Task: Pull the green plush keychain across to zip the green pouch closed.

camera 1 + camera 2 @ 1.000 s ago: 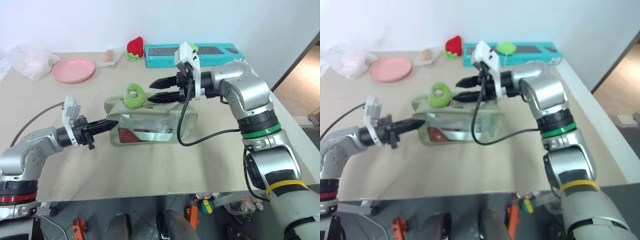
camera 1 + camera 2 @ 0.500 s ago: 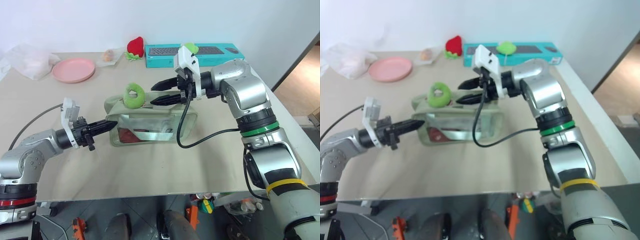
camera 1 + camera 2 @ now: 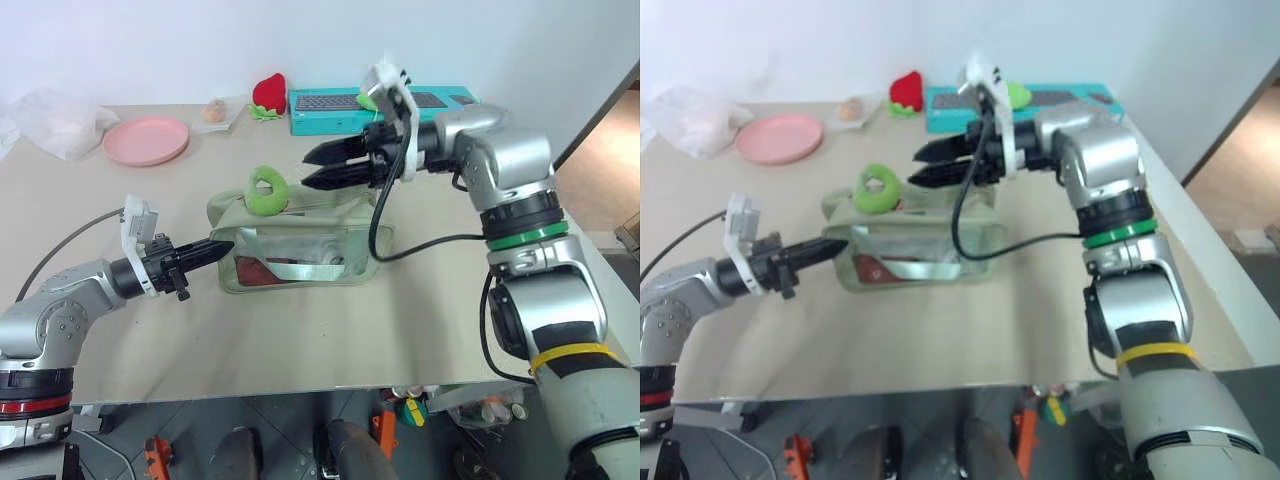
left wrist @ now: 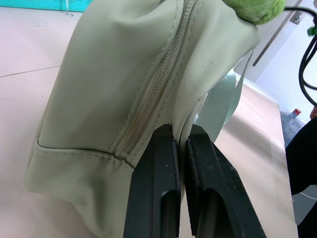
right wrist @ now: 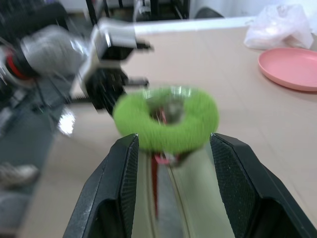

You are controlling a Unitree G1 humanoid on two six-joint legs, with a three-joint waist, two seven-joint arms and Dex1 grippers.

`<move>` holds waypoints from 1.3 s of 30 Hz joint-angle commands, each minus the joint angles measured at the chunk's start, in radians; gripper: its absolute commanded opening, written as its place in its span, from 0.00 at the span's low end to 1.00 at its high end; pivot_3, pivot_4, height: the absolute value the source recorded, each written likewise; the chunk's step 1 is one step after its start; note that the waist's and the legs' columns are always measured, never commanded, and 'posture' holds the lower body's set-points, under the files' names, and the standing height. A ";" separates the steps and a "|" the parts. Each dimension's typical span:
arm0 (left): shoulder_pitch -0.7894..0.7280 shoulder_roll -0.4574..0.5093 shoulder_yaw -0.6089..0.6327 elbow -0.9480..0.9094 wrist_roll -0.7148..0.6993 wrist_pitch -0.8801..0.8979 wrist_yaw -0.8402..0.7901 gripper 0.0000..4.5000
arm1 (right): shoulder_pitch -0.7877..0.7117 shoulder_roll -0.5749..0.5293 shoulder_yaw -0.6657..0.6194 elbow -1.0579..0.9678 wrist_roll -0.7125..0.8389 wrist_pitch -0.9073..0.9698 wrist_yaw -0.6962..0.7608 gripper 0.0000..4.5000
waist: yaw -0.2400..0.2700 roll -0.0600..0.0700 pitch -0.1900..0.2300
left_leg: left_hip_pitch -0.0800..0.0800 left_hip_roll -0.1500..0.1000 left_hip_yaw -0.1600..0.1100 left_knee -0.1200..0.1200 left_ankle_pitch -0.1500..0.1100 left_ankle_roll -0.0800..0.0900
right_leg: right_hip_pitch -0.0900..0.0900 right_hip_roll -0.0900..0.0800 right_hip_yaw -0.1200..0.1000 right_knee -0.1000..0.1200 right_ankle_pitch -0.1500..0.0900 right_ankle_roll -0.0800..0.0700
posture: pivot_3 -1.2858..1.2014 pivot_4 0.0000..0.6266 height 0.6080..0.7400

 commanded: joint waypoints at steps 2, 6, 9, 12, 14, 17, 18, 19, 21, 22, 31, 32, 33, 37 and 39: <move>0.004 -0.003 0.013 -0.032 -0.022 0.001 -0.002 0.00 | -0.085 0.020 -0.043 0.107 0.016 0.045 -0.005 0.52 | 0.000 0.000 0.000 | 0.000 0.000 0.000 0.000 0.000 0.000 | 0.000 0.000 0.000 0.000 0.000 0.000 | 0.52 0.24 1.00; 0.000 -0.004 0.009 -0.030 -0.022 0.001 -0.002 0.00 | -0.141 0.055 -0.027 0.238 -0.024 0.009 -0.004 0.52 | 0.000 0.000 0.000 | 0.000 0.000 0.000 0.000 0.000 0.000 | 0.000 0.000 0.000 0.000 0.000 0.000 | 0.52 0.24 1.00; 0.001 -0.005 0.007 -0.032 -0.025 0.002 -0.001 0.00 | -0.187 0.081 -0.027 0.343 -0.057 -0.023 -0.008 0.52 | -0.001 0.000 0.000 | 0.000 0.000 0.000 0.000 0.000 0.000 | 0.000 0.000 0.000 0.000 0.000 0.000 | 0.52 0.24 1.00; 0.003 -0.006 0.006 -0.033 -0.023 0.000 0.001 0.00 | -0.212 0.101 -0.020 0.409 -0.088 -0.050 0.009 0.52 | -0.001 0.000 0.000 | -0.001 0.000 0.000 0.000 0.000 0.001 | 0.000 0.000 0.000 0.000 0.000 -0.001 | 0.52 0.24 1.00; 0.010 -0.007 0.008 -0.039 -0.025 0.000 0.004 0.00 | -0.216 0.116 -0.003 0.443 -0.117 -0.070 0.031 0.52 | -0.001 0.000 0.000 | -0.001 0.000 0.000 0.000 -0.001 0.001 | 0.000 0.000 0.000 0.000 0.000 -0.001 | 0.52 0.24 1.00; 0.020 -0.008 0.014 -0.048 -0.028 0.001 0.008 0.00 | -0.220 0.133 0.008 0.481 -0.152 -0.096 0.046 0.52 | -0.001 0.000 0.000 | -0.001 0.000 0.000 0.000 -0.001 0.002 | 0.000 -0.001 0.001 0.000 0.000 -0.001 | 0.52 0.24 1.00; 0.022 -0.008 0.016 -0.050 -0.030 0.002 0.010 0.00 | -0.222 0.138 0.010 0.493 -0.161 -0.100 0.054 0.52 | -0.001 0.000 0.000 | -0.001 0.000 0.000 0.000 -0.001 0.002 | 0.000 0.000 0.001 0.000 0.000 -0.001 | 0.52 0.24 1.00; 0.025 -0.008 0.018 -0.053 -0.033 0.003 0.011 0.00 | -0.224 0.144 0.015 0.503 -0.171 -0.106 0.064 0.52 | -0.001 0.000 0.000 | -0.001 0.000 0.000 0.000 -0.001 0.002 | 0.000 0.000 0.000 0.000 0.000 -0.001 | 0.52 0.24 1.00; 0.028 -0.008 0.021 -0.056 -0.037 0.003 0.016 0.00 | -0.228 0.157 0.024 0.519 -0.188 -0.114 0.083 0.52 | -0.001 0.000 0.000 | -0.001 -0.001 0.000 0.000 -0.001 0.002 | 0.000 -0.001 0.000 0.000 0.000 -0.001 | 0.52 0.24 1.00; 0.029 -0.008 0.021 -0.056 -0.038 0.003 0.019 0.00 | -0.230 0.162 0.026 0.526 -0.195 -0.119 0.090 0.52 | -0.001 0.000 0.000 | -0.001 -0.001 0.000 0.000 -0.001 0.002 | 0.000 -0.001 0.001 0.000 0.000 -0.001 | 0.52 0.24 1.00; 0.052 -0.014 0.021 -0.077 -0.053 0.002 0.043 0.00 | -0.261 0.170 0.020 0.576 -0.244 -0.163 0.157 0.52 | -0.001 0.000 0.000 | -0.001 -0.001 0.000 0.000 -0.001 0.002 | 0.000 -0.001 0.000 0.000 0.000 -0.001 | 0.52 0.24 1.00; 0.054 -0.014 0.022 -0.079 -0.054 0.002 0.045 0.00 | -0.264 0.167 0.017 0.582 -0.248 -0.167 0.159 0.52 | -0.001 0.000 0.000 | -0.001 -0.001 0.000 0.000 -0.001 0.002 | 0.000 -0.001 0.000 0.000 0.000 -0.001 | 0.52 0.24 1.00; 0.056 -0.014 0.023 -0.080 -0.055 0.002 0.046 0.00 | -0.267 0.163 0.015 0.588 -0.251 -0.171 0.160 0.52 | -0.001 0.000 0.000 | -0.001 -0.001 0.000 0.000 -0.001 0.002 | 0.000 -0.001 0.001 0.000 0.000 -0.001 | 0.52 0.24 1.00; 0.060 -0.014 0.025 -0.081 -0.059 0.004 0.048 0.00 | -0.276 0.145 0.009 0.619 -0.270 -0.193 0.161 0.52 | -0.001 0.000 0.000 | -0.001 -0.001 0.000 0.000 -0.001 0.002 | 0.000 -0.001 0.000 0.000 0.000 -0.001 | 0.52 0.24 1.00; 0.059 -0.013 0.024 -0.080 -0.060 0.003 0.048 0.00 | -0.280 0.144 0.007 0.630 -0.276 -0.199 0.157 0.52 | -0.001 0.000 0.000 | -0.001 -0.001 0.000 0.000 -0.001 0.002 | 0.000 -0.001 0.000 0.000 0.000 -0.001 | 0.52 0.24 1.00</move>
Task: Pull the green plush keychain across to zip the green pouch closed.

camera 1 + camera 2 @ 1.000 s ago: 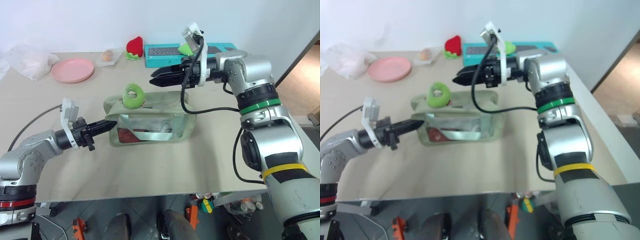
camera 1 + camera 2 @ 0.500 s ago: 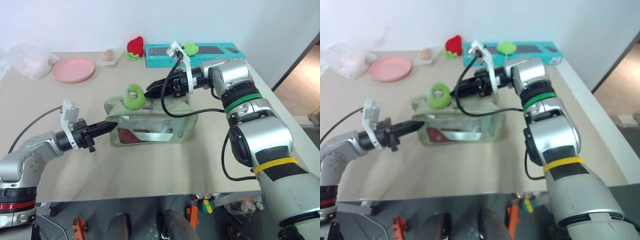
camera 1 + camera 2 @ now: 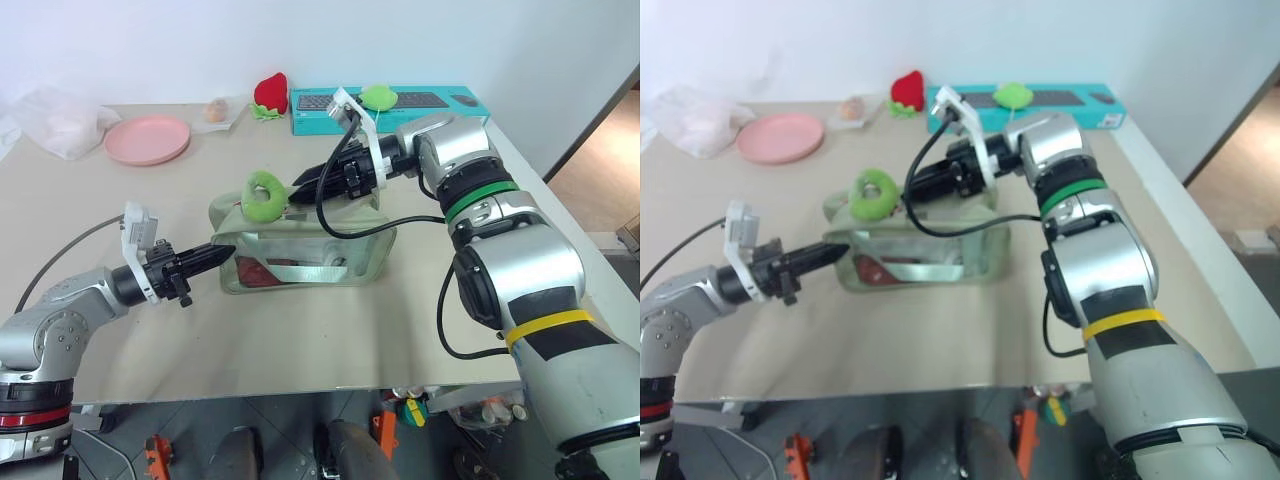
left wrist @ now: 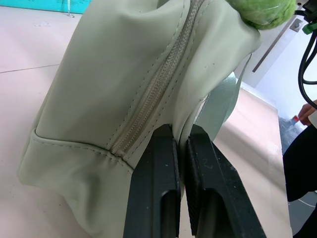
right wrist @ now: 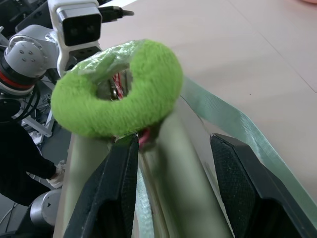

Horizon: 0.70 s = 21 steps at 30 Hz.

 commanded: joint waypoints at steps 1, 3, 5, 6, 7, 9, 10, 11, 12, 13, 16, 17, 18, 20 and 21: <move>0.008 0.001 0.013 -0.028 -0.014 0.003 0.001 0.00 | -0.045 -0.013 -0.025 0.009 -0.007 -0.021 0.038 0.52 | 0.000 0.000 0.000 | 0.000 0.000 0.000 0.000 0.000 0.000 | 0.000 0.000 0.000 0.000 0.000 0.000 | 0.52 0.24 1.00; 0.005 0.001 0.011 -0.026 -0.013 0.002 0.001 0.00 | -0.048 -0.013 -0.029 0.016 -0.011 -0.024 0.039 0.52 | 0.000 0.000 0.000 | 0.000 0.000 0.000 0.000 0.000 0.000 | 0.000 0.000 0.000 0.000 0.000 0.000 | 0.52 0.24 1.00; 0.003 0.001 0.010 -0.025 -0.013 0.002 0.000 0.00 | -0.053 -0.016 -0.035 0.024 -0.011 -0.024 0.037 0.52 | 0.000 0.000 0.000 | 0.000 0.000 0.000 0.000 0.000 0.000 | 0.000 0.000 0.000 0.000 0.000 0.000 | 0.52 0.24 1.00; 0.003 0.001 0.009 -0.024 -0.012 0.002 0.000 0.00 | -0.056 -0.016 -0.040 0.026 -0.008 -0.022 0.038 0.52 | 0.000 0.000 0.000 | 0.000 0.000 0.000 0.000 0.000 0.000 | 0.000 0.000 0.000 0.000 0.000 0.000 | 0.52 0.24 1.00; 0.003 0.000 0.009 -0.024 -0.012 0.001 0.001 0.00 | -0.059 -0.017 -0.044 0.027 -0.006 -0.019 0.040 0.52 | 0.000 0.000 0.000 | 0.000 0.000 0.000 0.000 0.000 0.000 | 0.000 0.000 0.000 0.000 0.000 0.000 | 0.52 0.24 1.00; 0.003 0.000 0.008 -0.023 -0.012 0.002 0.001 0.00 | -0.063 -0.016 -0.049 0.028 -0.004 -0.014 0.044 0.52 | 0.000 0.000 0.000 | 0.000 0.000 0.000 0.000 0.000 0.000 | 0.000 0.000 0.000 0.000 0.000 0.000 | 0.52 0.24 1.00; 0.003 0.000 0.008 -0.023 -0.012 0.002 0.001 0.00 | -0.063 -0.016 -0.051 0.028 -0.004 -0.013 0.044 0.52 | 0.000 0.000 0.000 | 0.000 0.000 0.000 0.000 0.000 0.000 | 0.000 0.000 0.000 0.000 0.000 0.000 | 0.52 0.24 1.00; 0.003 0.000 0.007 -0.023 -0.012 0.002 0.000 0.00 | -0.064 -0.015 -0.052 0.027 -0.006 -0.012 0.045 0.52 | 0.000 0.000 0.000 | 0.000 0.000 0.000 0.000 0.000 0.000 | 0.000 0.000 0.000 0.000 0.000 0.000 | 0.52 0.24 1.00; 0.004 0.000 0.007 -0.023 -0.011 0.002 0.000 0.00 | -0.065 -0.013 -0.053 0.025 -0.006 -0.010 0.048 0.52 | 0.000 0.000 0.000 | 0.000 0.000 0.000 0.000 0.000 0.000 | 0.000 0.000 0.000 0.000 0.000 0.000 | 0.52 0.24 1.00; 0.004 0.000 0.007 -0.023 -0.011 0.002 -0.001 0.00 | -0.066 -0.011 -0.054 0.023 -0.007 -0.009 0.051 0.52 | 0.000 0.000 0.000 | 0.000 0.000 0.000 0.000 0.000 0.000 | 0.000 0.000 0.000 0.000 0.000 0.000 | 0.52 0.24 1.00; 0.002 -0.004 0.002 -0.015 -0.008 0.000 -0.001 0.00 | -0.099 0.007 -0.076 0.000 0.029 0.024 0.073 0.52 | 0.000 0.000 0.000 | 0.000 0.000 0.000 0.000 0.000 0.000 | 0.000 0.000 0.000 0.000 0.000 0.000 | 0.52 0.24 1.00; 0.001 -0.005 0.000 -0.013 -0.006 -0.001 -0.001 0.00 | -0.107 0.013 -0.082 -0.005 0.037 0.034 0.076 0.52 | 0.000 0.000 0.000 | 0.000 0.000 0.000 0.000 0.000 0.000 | 0.000 0.000 0.000 0.000 0.000 0.000 | 0.52 0.24 1.00; 0.001 -0.006 -0.001 -0.013 -0.006 -0.001 -0.001 0.00 | -0.109 0.019 -0.080 -0.010 0.040 0.038 0.077 0.52 | 0.000 0.000 0.000 | 0.000 0.000 0.000 0.000 0.000 0.000 | 0.000 0.000 0.000 0.000 0.000 0.000 | 0.52 0.24 1.00; 0.000 -0.007 0.000 -0.013 -0.007 0.000 -0.002 0.00 | -0.101 0.029 -0.064 -0.023 0.045 0.037 0.077 0.52 | 0.000 0.000 0.000 | 0.000 0.000 0.000 0.000 0.000 0.000 | 0.000 0.000 0.000 0.000 0.000 0.000 | 0.52 0.24 1.00; 0.000 -0.008 0.000 -0.013 -0.008 0.000 -0.002 0.00 | -0.097 0.034 -0.057 -0.028 0.044 0.035 0.077 0.52 | 0.000 0.000 0.000 | 0.000 0.000 0.000 0.000 0.000 0.000 | 0.000 0.000 0.000 0.000 0.000 0.000 | 0.52 0.24 1.00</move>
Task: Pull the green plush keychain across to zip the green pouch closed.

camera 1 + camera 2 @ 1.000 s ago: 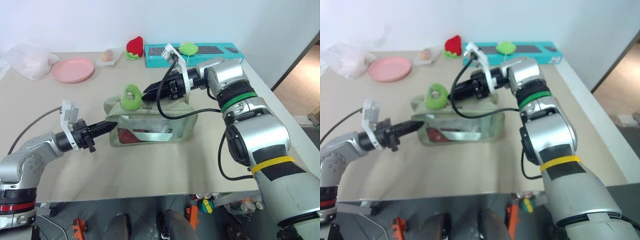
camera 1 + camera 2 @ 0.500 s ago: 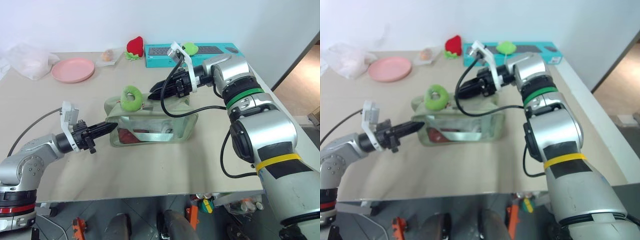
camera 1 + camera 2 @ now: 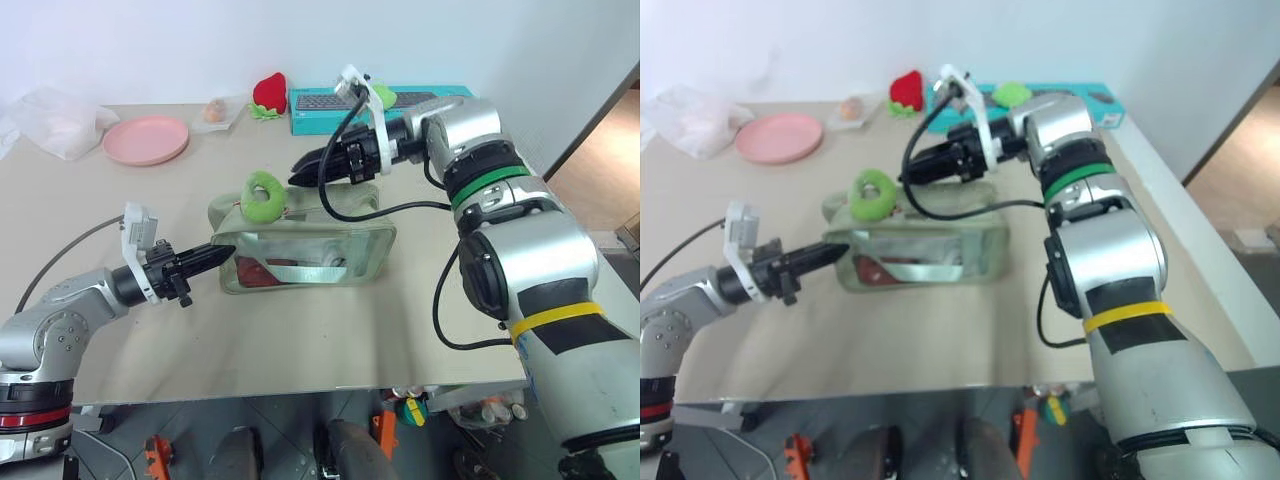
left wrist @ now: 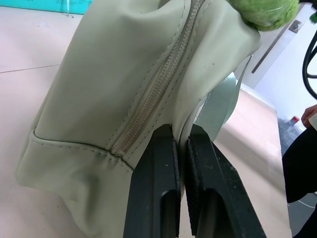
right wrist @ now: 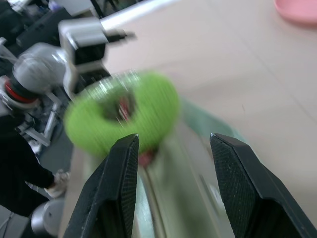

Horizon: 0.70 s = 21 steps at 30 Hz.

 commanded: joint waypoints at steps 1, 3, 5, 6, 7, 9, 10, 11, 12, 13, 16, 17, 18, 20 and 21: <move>0.000 -0.003 0.001 -0.013 -0.007 0.001 -0.004 0.00 | -0.019 0.016 0.000 -0.048 0.026 0.003 0.067 0.52 | 0.000 0.000 0.000 | 0.000 0.000 0.000 0.000 0.000 0.000 | 0.000 0.000 0.000 0.000 0.000 0.000 | 0.52 0.24 1.00; 0.000 -0.006 0.000 -0.013 -0.007 0.000 -0.003 0.00 | -0.018 0.030 0.006 -0.055 0.031 0.007 0.067 0.52 | 0.000 0.000 0.000 | 0.000 -0.001 0.000 0.000 0.000 0.000 | 0.000 -0.001 0.000 0.000 0.000 0.000 | 0.52 0.24 1.00; 0.000 -0.008 -0.002 -0.014 -0.005 -0.001 -0.003 0.00 | -0.017 0.041 0.011 -0.058 0.031 0.005 0.067 0.52 | 0.000 0.000 0.000 | 0.000 -0.001 0.000 0.000 0.000 0.000 | 0.000 -0.001 0.000 0.000 0.000 0.000 | 0.52 0.24 1.00; 0.000 -0.010 -0.002 -0.014 -0.005 -0.001 -0.002 0.00 | -0.013 0.048 0.015 -0.056 0.025 0.000 0.067 0.52 | 0.000 0.000 0.000 | 0.000 -0.001 0.000 0.000 0.000 0.000 | 0.000 -0.001 0.000 0.000 0.000 0.000 | 0.52 0.24 1.00; -0.001 -0.012 -0.002 -0.014 -0.005 -0.002 -0.001 0.00 | -0.010 0.054 0.018 -0.054 0.021 -0.004 0.067 0.52 | 0.000 0.000 0.000 | 0.000 -0.001 0.000 0.000 0.000 0.000 | 0.000 -0.001 0.000 0.000 0.000 0.000 | 0.52 0.24 1.00; -0.001 -0.016 -0.002 -0.016 -0.006 -0.002 0.003 0.00 | -0.003 0.060 0.024 -0.050 0.012 -0.015 0.067 0.52 | 0.000 0.000 0.000 | 0.000 -0.001 0.000 0.000 0.000 0.000 | 0.000 -0.001 0.000 0.000 0.000 0.000 | 0.52 0.24 1.00; 0.004 -0.016 0.001 -0.021 -0.008 -0.002 0.004 0.00 | -0.002 0.062 0.022 -0.043 0.007 -0.020 0.061 0.52 | 0.000 0.000 0.000 | 0.000 -0.001 0.000 0.000 0.000 0.000 | 0.000 -0.001 0.000 0.000 0.000 0.000 | 0.52 0.24 1.00; 0.007 -0.017 0.002 -0.025 -0.009 -0.002 0.004 0.00 | -0.002 0.063 0.020 -0.037 0.003 -0.024 0.058 0.52 | 0.000 0.000 0.000 | 0.000 -0.001 0.000 0.000 0.000 0.000 | 0.000 -0.001 0.000 0.000 0.000 0.000 | 0.52 0.24 1.00; 0.012 -0.018 0.005 -0.028 -0.010 -0.002 0.006 0.00 | -0.003 0.064 0.017 -0.031 0.001 -0.026 0.053 0.52 | 0.000 0.000 0.000 | 0.000 -0.001 0.000 0.000 0.000 0.000 | 0.000 -0.001 0.000 0.000 0.000 0.000 | 0.52 0.24 1.00; 0.016 -0.018 0.007 -0.031 -0.012 -0.002 0.007 0.00 | -0.003 0.065 0.015 -0.027 -0.001 -0.028 0.051 0.52 | 0.000 0.000 0.000 | 0.000 -0.001 0.000 0.000 0.000 0.000 | 0.000 -0.001 0.000 0.000 0.000 0.000 | 0.52 0.24 1.00; 0.022 -0.018 0.009 -0.036 -0.013 -0.004 0.010 0.00 | -0.004 0.068 0.008 -0.023 -0.005 -0.032 0.048 0.52 | 0.000 0.000 0.000 | 0.000 -0.001 0.000 0.000 0.000 0.000 | 0.000 -0.001 0.000 0.000 0.000 0.000 | 0.52 0.24 1.00; 0.023 -0.018 0.011 -0.036 -0.015 -0.003 0.013 0.00 | -0.004 0.072 0.005 -0.021 -0.004 -0.036 0.041 0.52 | 0.000 0.000 0.000 | 0.000 -0.001 0.000 0.000 0.000 0.000 | 0.000 -0.001 0.000 0.000 0.000 0.000 | 0.52 0.24 1.00; 0.023 -0.017 0.011 -0.037 -0.017 -0.003 0.016 0.00 | -0.004 0.074 0.002 -0.020 -0.004 -0.039 0.036 0.52 | 0.000 0.000 0.000 | 0.000 -0.001 0.000 0.000 0.000 0.000 | 0.000 -0.001 0.000 0.000 0.000 0.000 | 0.52 0.24 1.00; 0.021 -0.016 0.012 -0.037 -0.020 -0.005 0.020 0.00 | -0.005 0.080 -0.008 -0.016 0.000 -0.041 0.021 0.52 | 0.000 0.000 0.000 | 0.000 -0.001 0.000 0.000 0.000 0.000 | 0.000 -0.001 0.000 0.000 0.000 0.000 | 0.52 0.24 1.00; 0.022 -0.015 0.013 -0.038 -0.022 -0.006 0.020 0.00 | -0.003 0.084 -0.011 -0.016 0.001 -0.044 0.016 0.46 | 0.000 0.000 0.000 | 0.000 -0.001 0.000 0.000 0.000 0.000 | 0.000 -0.001 0.000 0.000 0.000 0.000 | 0.52 0.24 1.00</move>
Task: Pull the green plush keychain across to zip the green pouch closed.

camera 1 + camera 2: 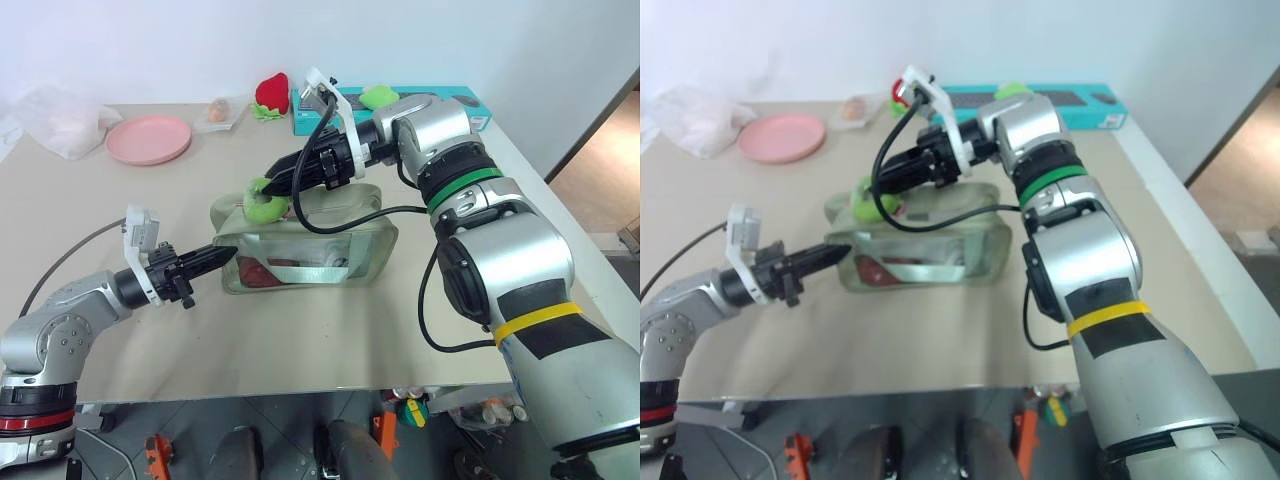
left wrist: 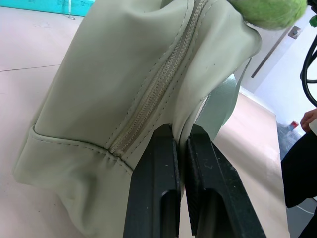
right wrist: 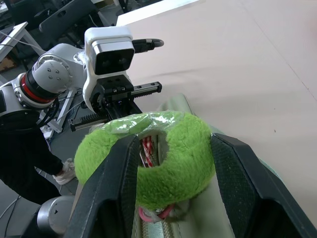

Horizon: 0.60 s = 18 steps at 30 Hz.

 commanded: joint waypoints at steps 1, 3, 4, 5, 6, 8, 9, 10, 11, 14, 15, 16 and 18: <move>0.007 -0.002 0.011 -0.028 -0.008 -0.002 0.002 0.00 | -0.015 0.012 -0.031 -0.007 0.011 -0.017 0.010 0.40 | 0.000 0.000 0.000 | 0.000 0.000 0.000 0.000 0.000 0.000 | 0.000 0.000 0.000 0.000 0.000 0.000 | 0.52 0.24 1.00; 0.006 -0.002 0.010 -0.027 -0.009 -0.004 0.003 0.00 | -0.014 0.013 -0.038 -0.006 0.011 -0.019 0.002 0.26 | 0.000 0.000 0.000 | 0.000 0.000 0.000 0.000 0.000 0.000 | 0.000 0.000 0.000 0.000 0.000 0.000 | 0.52 0.24 1.00; 0.006 -0.002 0.010 -0.028 -0.009 -0.005 0.003 0.00 | -0.014 0.013 -0.042 -0.007 0.014 -0.018 0.007 0.20 | 0.000 0.000 0.000 | 0.000 0.000 0.000 0.000 0.000 0.000 | 0.000 0.000 0.000 0.000 0.000 0.000 | 0.52 0.24 1.00; 0.005 -0.003 0.010 -0.026 -0.009 -0.006 0.005 0.00 | -0.015 0.012 -0.046 -0.009 0.016 -0.019 0.009 0.13 | 0.000 0.000 0.000 | 0.000 0.000 0.000 0.000 0.000 0.000 | 0.000 0.000 0.000 0.000 0.000 0.000 | 0.52 0.24 1.00; 0.003 -0.003 0.010 -0.024 -0.009 -0.006 0.006 0.00 | -0.016 0.012 -0.049 -0.010 0.018 -0.020 0.011 0.05 | 0.000 0.000 0.000 | 0.000 0.000 0.000 0.000 0.000 0.000 | 0.000 0.000 0.000 0.000 0.000 0.000 | 0.52 0.24 1.00; 0.003 -0.004 0.010 -0.024 -0.011 -0.008 0.005 0.00 | -0.018 0.010 -0.055 -0.012 0.019 -0.020 0.008 0.01 | 0.000 0.000 0.000 | 0.000 0.000 0.000 0.000 0.000 0.000 | 0.000 0.000 0.000 0.000 0.000 0.000 | 0.52 0.24 1.00; 0.001 -0.005 0.009 -0.023 -0.010 -0.009 0.006 0.00 | -0.019 0.009 -0.057 -0.011 0.018 -0.022 0.005 0.01 | 0.000 0.000 0.000 | 0.000 0.000 0.000 0.000 0.000 0.000 | 0.000 0.000 0.000 0.000 0.000 0.000 | 0.52 0.24 1.00; 0.000 -0.006 0.009 -0.022 -0.010 -0.009 0.006 0.00 | -0.020 0.008 -0.059 -0.011 0.017 -0.022 0.003 0.01 | 0.000 0.000 0.000 | 0.000 0.000 0.000 0.000 0.000 0.000 | 0.000 0.000 0.000 0.000 0.000 0.000 | 0.52 0.24 1.00; -0.001 -0.006 0.009 -0.022 -0.011 -0.009 0.006 0.00 | -0.020 0.007 -0.062 -0.011 0.015 -0.023 0.003 0.01 | 0.000 0.000 0.000 | 0.000 0.000 0.000 0.000 0.000 0.000 | 0.000 0.000 0.000 0.000 0.000 0.000 | 0.52 0.24 1.00; -0.002 -0.008 0.009 -0.022 -0.013 -0.010 0.006 0.00 | -0.020 0.001 -0.065 -0.014 0.008 -0.031 -0.002 0.01 | 0.000 0.000 0.000 | 0.000 0.000 0.000 0.000 0.000 0.000 | 0.000 0.000 0.000 0.000 0.000 0.000 | 0.52 0.24 1.00; -0.002 -0.008 0.009 -0.022 -0.013 -0.010 0.006 0.00 | -0.020 -0.001 -0.064 -0.014 0.005 -0.036 -0.008 0.01 | 0.000 0.000 0.000 | 0.000 0.000 0.000 0.000 0.000 0.000 | 0.000 0.000 0.000 0.000 0.000 0.000 | 0.52 0.24 1.00; 0.000 -0.009 0.009 -0.024 -0.014 -0.010 0.006 0.00 | -0.021 -0.006 -0.065 -0.017 0.002 -0.047 -0.023 0.01 | 0.000 0.000 0.000 | 0.000 0.000 0.000 0.000 0.000 0.000 | 0.000 0.000 0.000 0.000 0.000 0.000 | 0.52 0.24 1.00; -0.003 -0.011 0.008 -0.021 -0.013 -0.010 0.008 0.00 | -0.028 -0.019 -0.075 -0.024 0.006 -0.067 -0.034 0.01 | 0.000 0.000 0.000 | 0.000 0.000 0.000 0.000 0.000 0.000 | 0.000 0.000 0.000 0.000 0.000 0.000 | 0.52 0.24 1.00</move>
